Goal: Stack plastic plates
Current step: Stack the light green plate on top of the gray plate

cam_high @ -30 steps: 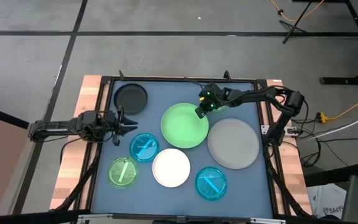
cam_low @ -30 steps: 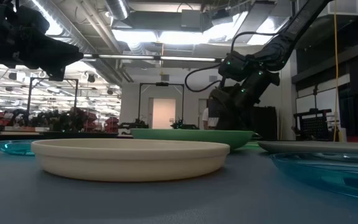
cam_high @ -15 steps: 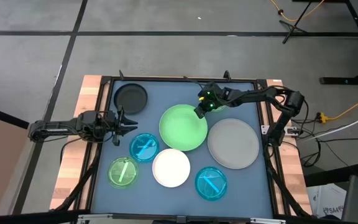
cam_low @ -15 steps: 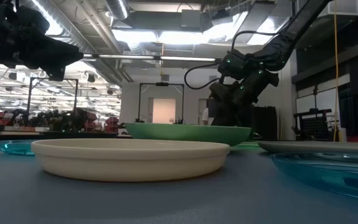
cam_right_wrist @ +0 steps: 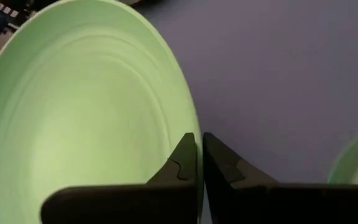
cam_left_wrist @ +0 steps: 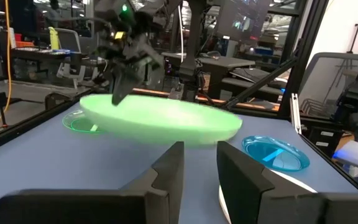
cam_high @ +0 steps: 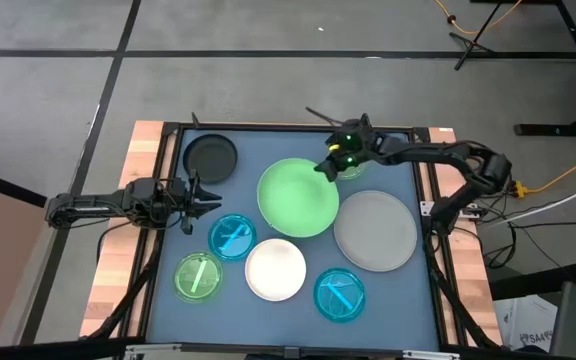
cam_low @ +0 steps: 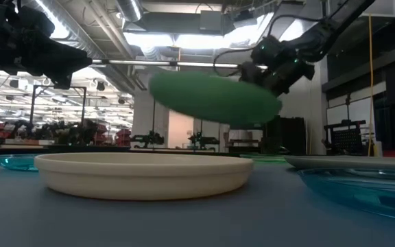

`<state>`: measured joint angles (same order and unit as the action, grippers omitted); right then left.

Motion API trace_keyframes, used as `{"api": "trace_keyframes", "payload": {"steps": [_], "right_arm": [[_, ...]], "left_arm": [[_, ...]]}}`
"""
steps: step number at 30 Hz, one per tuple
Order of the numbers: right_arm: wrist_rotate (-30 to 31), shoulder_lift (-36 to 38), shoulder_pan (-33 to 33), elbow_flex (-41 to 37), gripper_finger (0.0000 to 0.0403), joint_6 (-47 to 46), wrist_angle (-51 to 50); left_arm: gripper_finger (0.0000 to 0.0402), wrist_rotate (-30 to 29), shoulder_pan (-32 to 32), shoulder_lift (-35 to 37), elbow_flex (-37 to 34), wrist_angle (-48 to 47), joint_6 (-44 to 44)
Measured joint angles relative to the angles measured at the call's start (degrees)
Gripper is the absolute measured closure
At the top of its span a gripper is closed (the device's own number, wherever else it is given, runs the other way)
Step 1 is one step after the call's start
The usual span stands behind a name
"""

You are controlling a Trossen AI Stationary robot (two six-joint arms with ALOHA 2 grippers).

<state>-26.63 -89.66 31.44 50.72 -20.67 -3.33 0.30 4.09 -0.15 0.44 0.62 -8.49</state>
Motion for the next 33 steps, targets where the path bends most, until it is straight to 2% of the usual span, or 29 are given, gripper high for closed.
{"api": "trace_keyframes", "payload": {"steps": [11,22,28,33], "right_arm": [[-2.89,11.88,0.48,0.0,0.0403,7.83,-18.24],[-1.72,22.6,0.46,0.0,0.0403,11.96,-36.99],[-1.17,27.25,0.46,0.0,0.0403,18.5,-44.96],[-0.89,28.39,0.46,0.02,0.0403,26.29,-50.7]], "left_arm": [[0.0313,-0.04,-0.01,0.01,0.01,0.0,0.02],[0.0313,-0.04,-0.01,0.01,0.01,0.0,0.0],[0.0313,-0.04,0.01,0.01,0.01,0.0,0.0],[0.0313,-0.04,0.0,0.0,0.01,0.0,0.0]]}}
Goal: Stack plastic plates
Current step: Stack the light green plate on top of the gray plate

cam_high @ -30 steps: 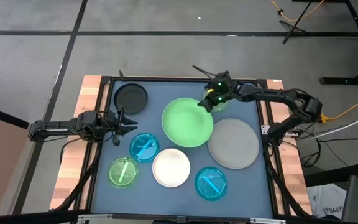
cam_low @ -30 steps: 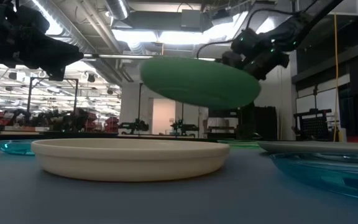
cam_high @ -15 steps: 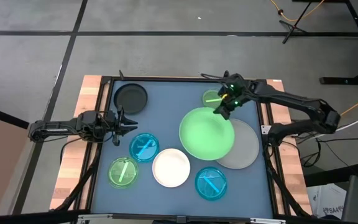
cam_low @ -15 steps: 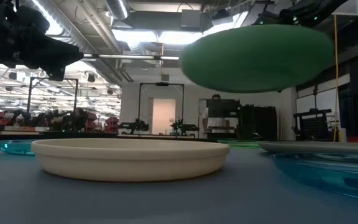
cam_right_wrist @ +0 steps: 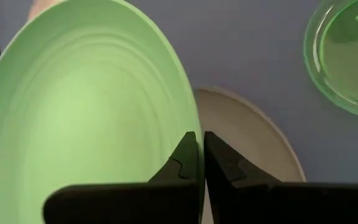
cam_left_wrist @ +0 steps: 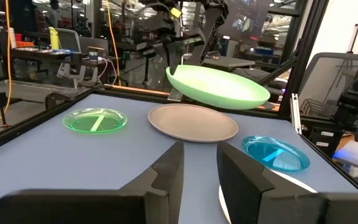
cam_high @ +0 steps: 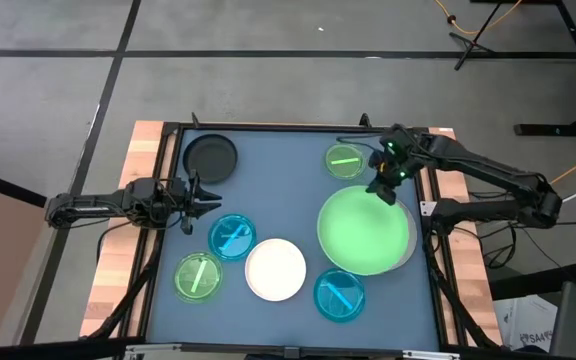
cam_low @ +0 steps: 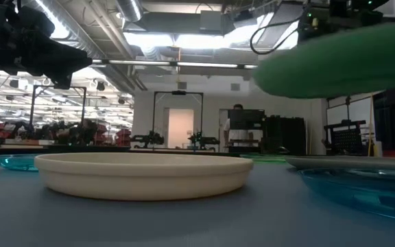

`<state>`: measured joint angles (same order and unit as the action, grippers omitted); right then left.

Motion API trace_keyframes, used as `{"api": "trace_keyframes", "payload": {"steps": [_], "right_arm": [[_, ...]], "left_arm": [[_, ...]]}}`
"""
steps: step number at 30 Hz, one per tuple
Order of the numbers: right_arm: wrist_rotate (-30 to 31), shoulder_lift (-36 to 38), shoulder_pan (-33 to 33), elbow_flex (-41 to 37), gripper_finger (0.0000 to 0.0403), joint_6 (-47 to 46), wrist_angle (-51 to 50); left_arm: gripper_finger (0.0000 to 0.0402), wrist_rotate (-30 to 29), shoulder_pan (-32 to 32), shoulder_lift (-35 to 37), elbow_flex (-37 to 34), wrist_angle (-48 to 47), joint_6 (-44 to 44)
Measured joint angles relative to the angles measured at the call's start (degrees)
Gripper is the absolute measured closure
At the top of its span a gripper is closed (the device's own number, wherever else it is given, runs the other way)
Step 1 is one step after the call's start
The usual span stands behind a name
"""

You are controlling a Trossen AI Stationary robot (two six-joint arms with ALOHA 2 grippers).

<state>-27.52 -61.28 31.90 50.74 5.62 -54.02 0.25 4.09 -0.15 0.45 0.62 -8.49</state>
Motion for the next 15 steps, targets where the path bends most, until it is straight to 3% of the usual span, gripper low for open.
{"api": "trace_keyframes", "payload": {"steps": [15], "right_arm": [[11.88,-0.07,0.0,-5.09,0.0403,17.39,-3.9]], "left_arm": [[0.0313,0.0,-0.01,0.0,-0.01,0.0,0.07]]}}
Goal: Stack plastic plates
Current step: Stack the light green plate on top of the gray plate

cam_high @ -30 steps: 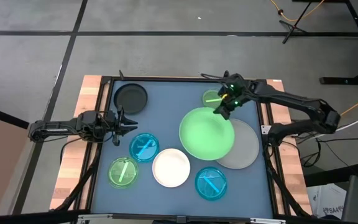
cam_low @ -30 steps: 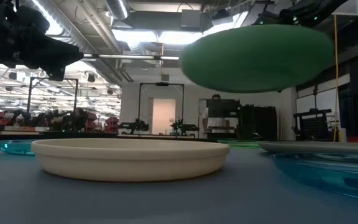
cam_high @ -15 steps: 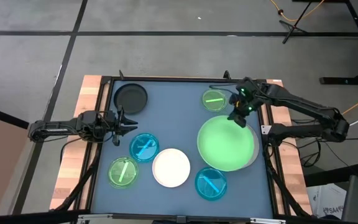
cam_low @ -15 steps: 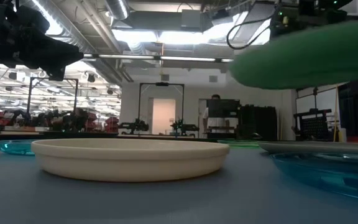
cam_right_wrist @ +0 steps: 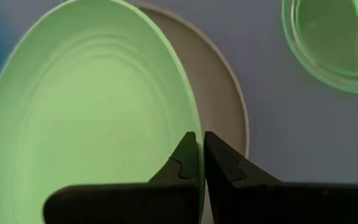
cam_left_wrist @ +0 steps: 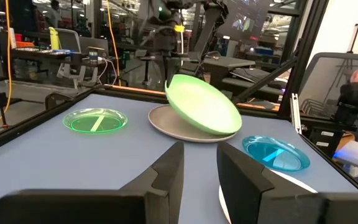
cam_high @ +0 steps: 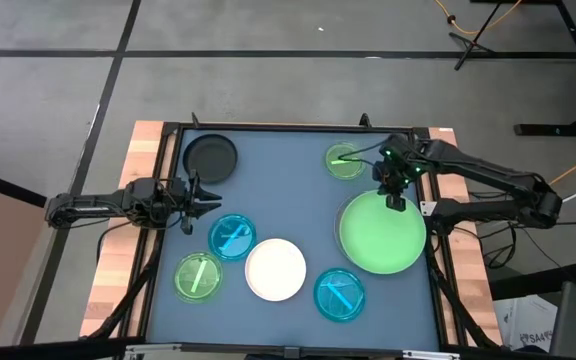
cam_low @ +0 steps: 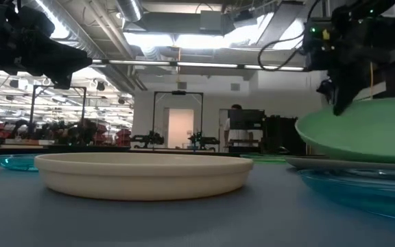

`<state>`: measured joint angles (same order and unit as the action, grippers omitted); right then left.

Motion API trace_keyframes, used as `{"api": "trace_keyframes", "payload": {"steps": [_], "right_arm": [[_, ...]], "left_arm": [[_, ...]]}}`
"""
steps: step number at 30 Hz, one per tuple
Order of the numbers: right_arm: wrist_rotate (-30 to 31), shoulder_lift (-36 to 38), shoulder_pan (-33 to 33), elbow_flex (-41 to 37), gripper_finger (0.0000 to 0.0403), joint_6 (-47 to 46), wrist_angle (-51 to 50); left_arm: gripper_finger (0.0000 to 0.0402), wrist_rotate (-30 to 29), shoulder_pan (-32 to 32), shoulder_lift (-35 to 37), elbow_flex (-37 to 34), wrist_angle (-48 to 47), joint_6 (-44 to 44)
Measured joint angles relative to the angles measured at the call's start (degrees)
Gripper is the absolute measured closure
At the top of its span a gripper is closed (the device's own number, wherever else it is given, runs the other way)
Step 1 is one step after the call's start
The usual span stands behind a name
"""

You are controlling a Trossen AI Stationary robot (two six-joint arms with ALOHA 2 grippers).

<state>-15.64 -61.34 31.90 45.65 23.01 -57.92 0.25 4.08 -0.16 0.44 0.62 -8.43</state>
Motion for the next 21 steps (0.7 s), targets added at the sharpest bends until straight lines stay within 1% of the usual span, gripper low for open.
{"api": "trace_keyframes", "payload": {"steps": [3,6,9,18,21], "right_arm": [[0.54,-0.02,0.0,-1.68,0.0403,-0.07,1.16],[3.72,-0.02,0.0,-2.75,0.0403,-0.07,2.54],[5.41,-0.04,0.0,-3.32,0.0403,-0.09,4.71],[6.15,-0.5,0.0,-3.42,0.0403,-0.16,5.66],[7.42,-0.82,0.0,-3.43,0.0403,-0.18,5.54]], "left_arm": [[0.0313,0.0,0.02,0.01,0.01,0.0,0.0],[0.0313,-0.04,0.0,0.01,-0.01,0.0,0.0],[0.0313,-0.17,0.0,0.01,0.0,0.0,0.02],[0.0313,-0.2,0.02,0.0,0.0,0.0,0.02],[0.0313,-0.2,0.01,0.01,0.01,0.0,0.02]]}}
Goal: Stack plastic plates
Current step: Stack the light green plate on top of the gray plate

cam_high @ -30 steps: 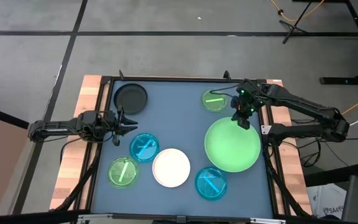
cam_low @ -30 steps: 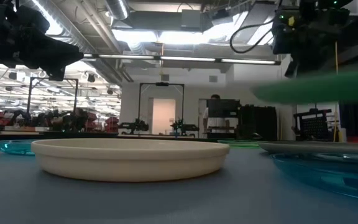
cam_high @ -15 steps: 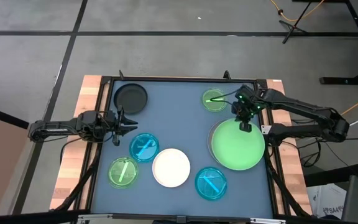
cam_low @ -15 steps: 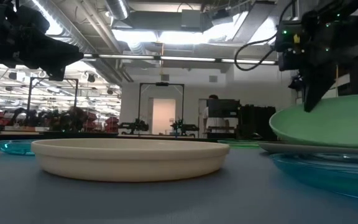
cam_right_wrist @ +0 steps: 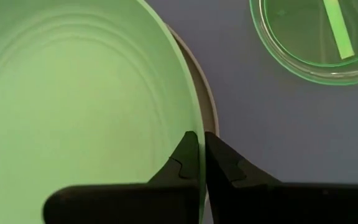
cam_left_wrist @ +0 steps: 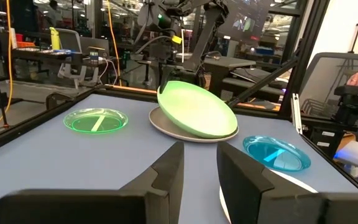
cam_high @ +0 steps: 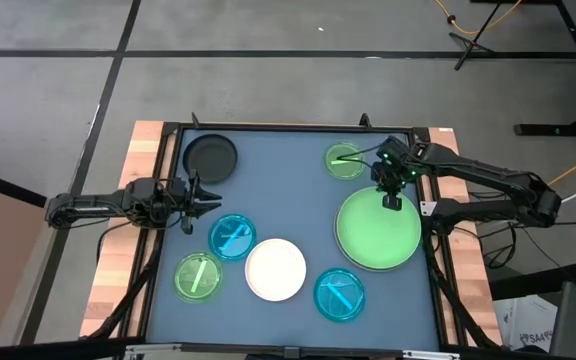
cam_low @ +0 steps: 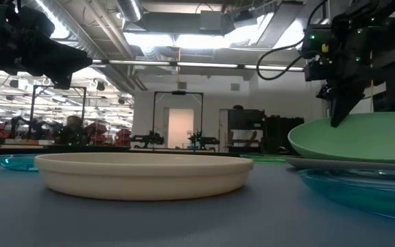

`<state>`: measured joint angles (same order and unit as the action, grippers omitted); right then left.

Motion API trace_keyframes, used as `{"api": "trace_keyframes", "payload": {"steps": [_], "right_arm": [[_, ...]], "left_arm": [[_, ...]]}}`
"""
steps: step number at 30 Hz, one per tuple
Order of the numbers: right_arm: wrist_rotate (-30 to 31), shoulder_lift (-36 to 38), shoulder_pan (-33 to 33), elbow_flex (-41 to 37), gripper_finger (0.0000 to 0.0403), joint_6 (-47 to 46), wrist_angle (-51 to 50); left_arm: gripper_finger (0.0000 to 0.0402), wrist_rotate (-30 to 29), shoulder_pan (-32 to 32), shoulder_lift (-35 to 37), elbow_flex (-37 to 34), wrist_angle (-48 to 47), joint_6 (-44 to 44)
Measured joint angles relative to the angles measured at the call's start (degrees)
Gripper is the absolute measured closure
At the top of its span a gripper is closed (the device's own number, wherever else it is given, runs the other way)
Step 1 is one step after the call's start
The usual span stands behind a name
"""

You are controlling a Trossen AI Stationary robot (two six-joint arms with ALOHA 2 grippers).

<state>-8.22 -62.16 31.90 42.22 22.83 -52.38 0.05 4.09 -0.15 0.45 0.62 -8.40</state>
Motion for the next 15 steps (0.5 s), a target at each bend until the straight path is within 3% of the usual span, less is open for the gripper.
{"api": "trace_keyframes", "payload": {"steps": [15], "right_arm": [[0.31,-3.89,0.0,0.0,0.0377,0.17,0.24]], "left_arm": [[0.0313,-0.02,-0.01,0.01,-0.02,-0.02,0.0]]}}
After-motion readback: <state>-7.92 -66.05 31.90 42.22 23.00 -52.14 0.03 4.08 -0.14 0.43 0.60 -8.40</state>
